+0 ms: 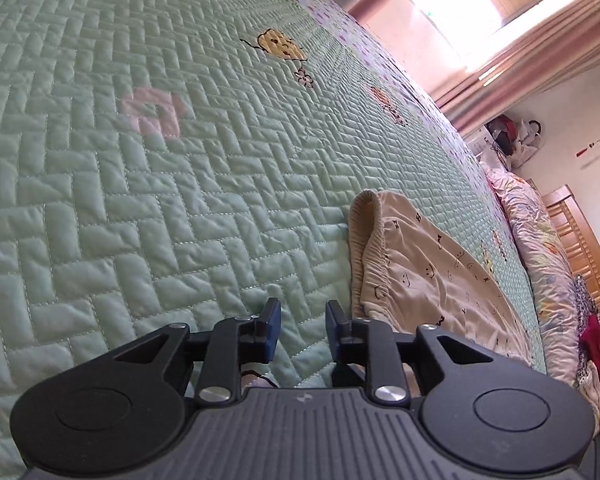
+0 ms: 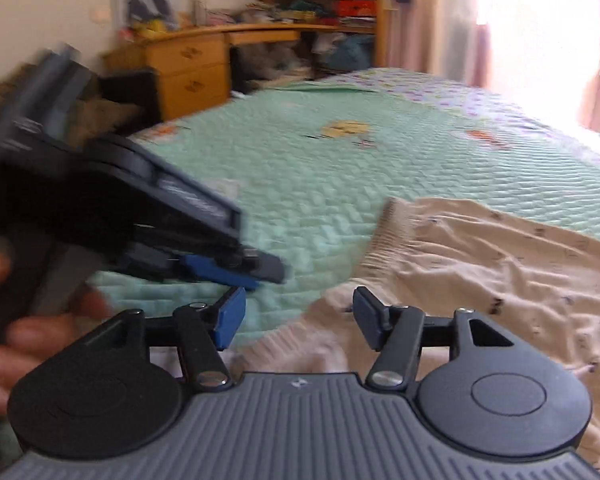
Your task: Fold clothes
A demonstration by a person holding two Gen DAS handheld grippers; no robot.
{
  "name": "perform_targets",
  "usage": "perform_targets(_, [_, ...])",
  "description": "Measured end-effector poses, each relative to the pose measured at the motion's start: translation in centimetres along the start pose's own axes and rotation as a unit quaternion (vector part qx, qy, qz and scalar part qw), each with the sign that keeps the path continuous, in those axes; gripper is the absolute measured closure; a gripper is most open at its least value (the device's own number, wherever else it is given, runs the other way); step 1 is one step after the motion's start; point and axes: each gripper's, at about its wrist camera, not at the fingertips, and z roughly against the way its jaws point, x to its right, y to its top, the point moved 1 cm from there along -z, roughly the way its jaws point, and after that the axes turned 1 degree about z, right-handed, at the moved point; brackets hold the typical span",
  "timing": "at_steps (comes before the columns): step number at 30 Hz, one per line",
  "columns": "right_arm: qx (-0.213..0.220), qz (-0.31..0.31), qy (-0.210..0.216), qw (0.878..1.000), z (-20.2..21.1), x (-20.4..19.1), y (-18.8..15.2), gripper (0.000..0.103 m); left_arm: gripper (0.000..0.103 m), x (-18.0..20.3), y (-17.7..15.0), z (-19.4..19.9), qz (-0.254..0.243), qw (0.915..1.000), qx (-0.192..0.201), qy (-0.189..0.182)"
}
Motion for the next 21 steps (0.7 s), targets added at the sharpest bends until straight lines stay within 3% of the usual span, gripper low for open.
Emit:
perform_targets(4, [-0.013,-0.061,0.027,0.998,-0.4,2.1,-0.8,0.052,0.07,0.4,0.0,-0.1,-0.015,0.9999,-0.004,-0.001])
perform_targets(6, [-0.006,-0.096,0.039,0.995,-0.1,3.5,-1.3,0.068,0.069,0.6,-0.1,-0.1,-0.018,0.9998,-0.008,-0.005])
perform_targets(10, [-0.007,-0.146,0.057,0.988,0.1,5.9,-2.5,0.081,0.064,0.9,-0.4,-0.2,-0.019,0.9996,-0.016,-0.013])
perform_targets(12, [-0.012,-0.158,0.056,0.986,-0.1,6.5,-2.8,0.099,0.063,1.0,-0.6,-0.3,-0.017,0.9996,-0.02,-0.014])
perform_targets(19, [-0.016,-0.17,0.067,0.983,0.1,7.8,-3.4,0.103,0.061,1.3,-0.6,-0.6,-0.002,0.999,-0.039,-0.023])
perform_targets(21, [-0.01,-0.161,0.069,0.984,0.4,7.8,-3.4,0.099,0.061,1.3,-0.7,-0.6,0.006,0.9986,-0.044,-0.028])
